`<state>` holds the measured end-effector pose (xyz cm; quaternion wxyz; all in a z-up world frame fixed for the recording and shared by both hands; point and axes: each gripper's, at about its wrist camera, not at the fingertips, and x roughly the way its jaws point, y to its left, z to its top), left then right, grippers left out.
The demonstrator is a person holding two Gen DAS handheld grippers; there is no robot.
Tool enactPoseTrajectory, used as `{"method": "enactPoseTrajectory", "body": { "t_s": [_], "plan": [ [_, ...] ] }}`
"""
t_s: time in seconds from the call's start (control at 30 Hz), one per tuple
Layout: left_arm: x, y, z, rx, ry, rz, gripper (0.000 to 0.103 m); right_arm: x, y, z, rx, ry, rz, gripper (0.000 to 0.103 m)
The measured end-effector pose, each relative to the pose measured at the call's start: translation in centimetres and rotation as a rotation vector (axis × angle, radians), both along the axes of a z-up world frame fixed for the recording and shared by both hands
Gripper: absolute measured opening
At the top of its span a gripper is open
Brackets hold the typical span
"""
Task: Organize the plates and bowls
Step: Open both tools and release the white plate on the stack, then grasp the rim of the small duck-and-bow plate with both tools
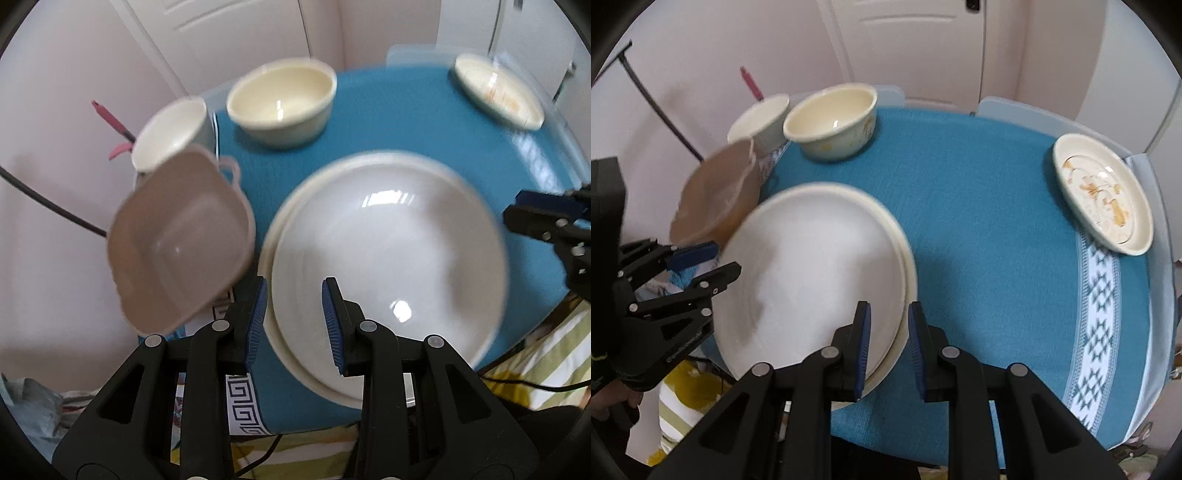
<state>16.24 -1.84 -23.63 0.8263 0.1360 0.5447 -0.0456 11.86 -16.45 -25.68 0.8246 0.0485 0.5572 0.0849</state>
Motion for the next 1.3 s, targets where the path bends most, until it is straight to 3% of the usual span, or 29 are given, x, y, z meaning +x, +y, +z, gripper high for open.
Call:
{"method": "enactPoseTrajectory", "body": {
  "t_s": [0.07,0.1,0.13,0.17,0.2,0.27,0.3,0.33,0.43,0.53,0.63,0.8,0.97,1.03,1.1,1.13,1.3],
  "plan": [
    [0.3,-0.3,2.1,-0.051,-0.029,-0.007,0.031,-0.2,-1.1,1.6,0.014,-0.030,-0.029,0.019],
    [0.5,-0.6,3.2,-0.078,-0.046,-0.013,0.043,-0.2,-1.7,2.2,0.024,-0.041,-0.044,0.019],
    [0.7,-1.0,4.4,-0.103,-0.068,-0.020,0.056,-0.3,-2.5,3.0,0.040,-0.051,-0.064,0.019],
    [1.1,-1.4,5.5,-0.121,-0.093,-0.028,0.088,-0.4,-3.2,3.7,0.051,-0.060,-0.087,0.019],
    [1.6,-1.7,6.5,-0.138,-0.124,-0.040,0.103,-0.7,-4.2,4.4,0.055,-0.074,-0.116,0.021],
    [2.2,-2.9,8.1,-0.170,-0.185,-0.075,0.103,-1.3,-6.0,5.6,0.048,-0.116,-0.176,0.050],
    [3.0,-3.5,8.6,-0.189,-0.185,-0.101,0.103,-1.8,-6.5,6.0,0.047,-0.131,-0.197,0.086],
    [3.9,-4.5,8.8,-0.209,-0.178,-0.128,0.103,-2.4,-7.8,6.6,0.051,-0.156,-0.235,0.103],
    [6.6,-7.4,9.4,-0.277,-0.163,-0.207,0.103,-3.0,-10.2,7.8,0.032,-0.177,-0.304,0.103],
    [8.3,-10.7,9.9,-0.320,-0.151,-0.277,0.103,-3.0,-12.8,8.9,-0.088,-0.148,-0.339,0.103],
    [11.0,-14.7,10.2,-0.354,-0.135,-0.345,0.103,-3.5,-16.0,10.8,-0.123,-0.181,-0.419,0.103],
    [16.3,-20.8,7.9,-0.369,-0.062,-0.396,0.103,-1.9,-22.7,10.3,-0.013,-0.162,-0.530,0.103],
    [20.7,-24.5,2.1,-0.331,0.062,-0.410,0.101,1.4,-26.4,3.6,0.151,-0.069,-0.603,0.101],
    [22.2,-25.5,-0.6,-0.319,0.105,-0.411,0.095,2.2,-26.7,1.2,0.197,-0.038,-0.612,0.084],
    [23.0,-25.8,-2.5,-0.305,0.138,-0.408,0.074,3.3,-27.0,-1.2,0.229,-0.006,-0.618,0.071],
    [23.5,-25.9,-3.6,-0.304,0.162,-0.406,0.070,3.7,-27.0,-2.2,0.236,0.006,-0.620,0.064],
    [25.0,-26.7,-7.0,-0.307,0.219,-0.420,0.050,5.3,-27.7,-5.2,0.237,0.025,-0.673,0.050]
  ]
}}
